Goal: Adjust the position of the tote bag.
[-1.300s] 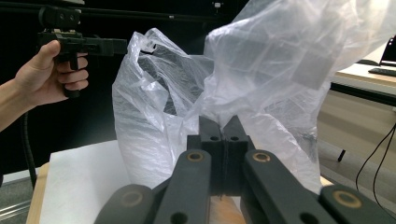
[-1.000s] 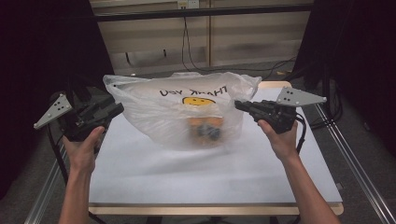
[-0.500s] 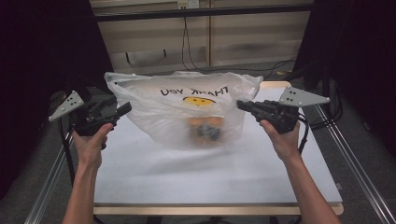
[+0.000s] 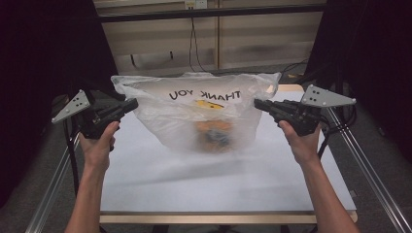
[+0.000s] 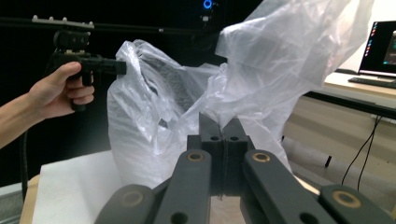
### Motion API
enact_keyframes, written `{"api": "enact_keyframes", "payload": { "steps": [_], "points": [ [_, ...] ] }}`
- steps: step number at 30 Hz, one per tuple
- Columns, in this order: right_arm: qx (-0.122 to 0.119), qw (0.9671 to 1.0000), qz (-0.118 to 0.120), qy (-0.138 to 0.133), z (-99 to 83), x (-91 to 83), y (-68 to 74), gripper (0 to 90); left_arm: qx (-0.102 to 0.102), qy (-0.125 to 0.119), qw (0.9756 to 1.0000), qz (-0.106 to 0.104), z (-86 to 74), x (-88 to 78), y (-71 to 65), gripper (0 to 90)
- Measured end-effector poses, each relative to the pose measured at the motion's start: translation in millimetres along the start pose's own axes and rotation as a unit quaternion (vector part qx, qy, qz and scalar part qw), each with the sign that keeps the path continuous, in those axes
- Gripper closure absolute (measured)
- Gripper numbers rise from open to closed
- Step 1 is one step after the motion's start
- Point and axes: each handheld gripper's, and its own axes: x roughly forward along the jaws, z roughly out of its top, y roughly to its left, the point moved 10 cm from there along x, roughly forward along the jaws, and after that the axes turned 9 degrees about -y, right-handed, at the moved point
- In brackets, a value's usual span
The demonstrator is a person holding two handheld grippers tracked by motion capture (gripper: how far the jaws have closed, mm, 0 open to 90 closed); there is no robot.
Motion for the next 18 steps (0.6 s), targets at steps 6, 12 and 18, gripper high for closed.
{"api": "enact_keyframes", "payload": {
  "steps": [6,12,18],
  "points": [
    [-0.002,0.9997,-0.023,-0.006,16.3,-7.2,-17.7,90.0,0.012,-0.005,0.9999,-0.012,21.3,13.4,-6.7,90.0],
    [-0.006,0.9985,-0.054,0.002,26.1,-13.0,-39.4,90.0,0.026,0.001,0.9991,-0.033,26.8,24.4,-19.1,90.0],
    [0.019,0.9969,-0.076,-0.008,18.0,-33.1,-55.6,90.0,0.036,0.032,0.9978,-0.046,11.8,14.6,-31.8,90.0]
  ]
}}
